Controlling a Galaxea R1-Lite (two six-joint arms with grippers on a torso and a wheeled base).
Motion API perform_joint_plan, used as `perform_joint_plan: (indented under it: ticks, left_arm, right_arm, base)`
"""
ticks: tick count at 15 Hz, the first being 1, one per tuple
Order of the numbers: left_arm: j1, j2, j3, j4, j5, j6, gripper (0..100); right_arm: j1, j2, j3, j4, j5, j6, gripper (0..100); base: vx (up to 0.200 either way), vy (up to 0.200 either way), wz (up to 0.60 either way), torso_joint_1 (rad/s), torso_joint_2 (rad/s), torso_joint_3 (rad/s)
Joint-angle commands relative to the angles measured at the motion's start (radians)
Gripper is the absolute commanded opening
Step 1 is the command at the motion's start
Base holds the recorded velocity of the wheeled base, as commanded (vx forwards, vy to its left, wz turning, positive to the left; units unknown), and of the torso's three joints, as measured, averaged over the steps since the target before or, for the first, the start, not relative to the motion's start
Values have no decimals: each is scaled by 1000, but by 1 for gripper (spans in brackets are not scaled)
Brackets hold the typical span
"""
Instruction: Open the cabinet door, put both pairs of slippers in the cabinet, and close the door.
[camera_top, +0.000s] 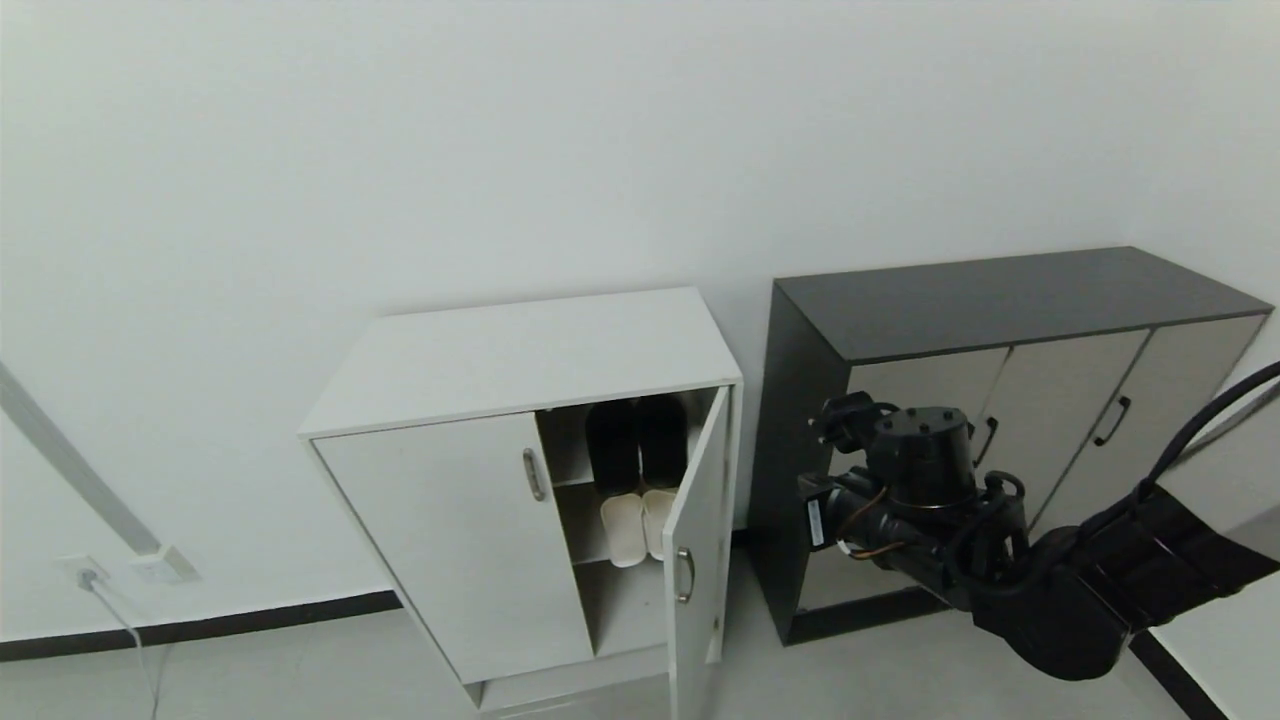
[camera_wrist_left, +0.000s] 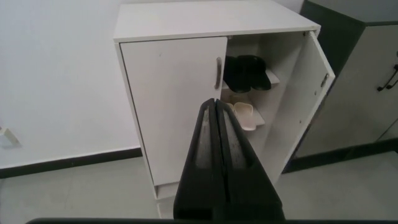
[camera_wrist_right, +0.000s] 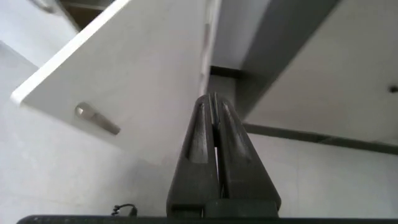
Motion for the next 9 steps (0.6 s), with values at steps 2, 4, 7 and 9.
perform_joint_plan:
  ticks: [2, 4, 7, 9]
  left_arm:
    - [-1, 1, 0, 0, 0, 0, 0]
    - [-1, 1, 0, 0, 0, 0, 0]
    - [1, 1, 0, 0, 0, 0, 0]
    - [1, 1, 0, 0, 0, 0, 0]
  right_arm:
    - [2, -2, 21, -24, 24, 0, 0]
    - [2, -1, 32, -65, 47, -1, 0]
    - [-1, -1, 35, -77, 45, -4, 0]
    - [-9, -4, 37, -77, 41, -21, 0]
  base:
    - [0, 0, 600, 2, 7, 2]
    - [0, 0, 300, 11, 4, 1]
    - [0, 0, 0, 0, 0, 0]
    - [0, 0, 0, 0, 0, 0]
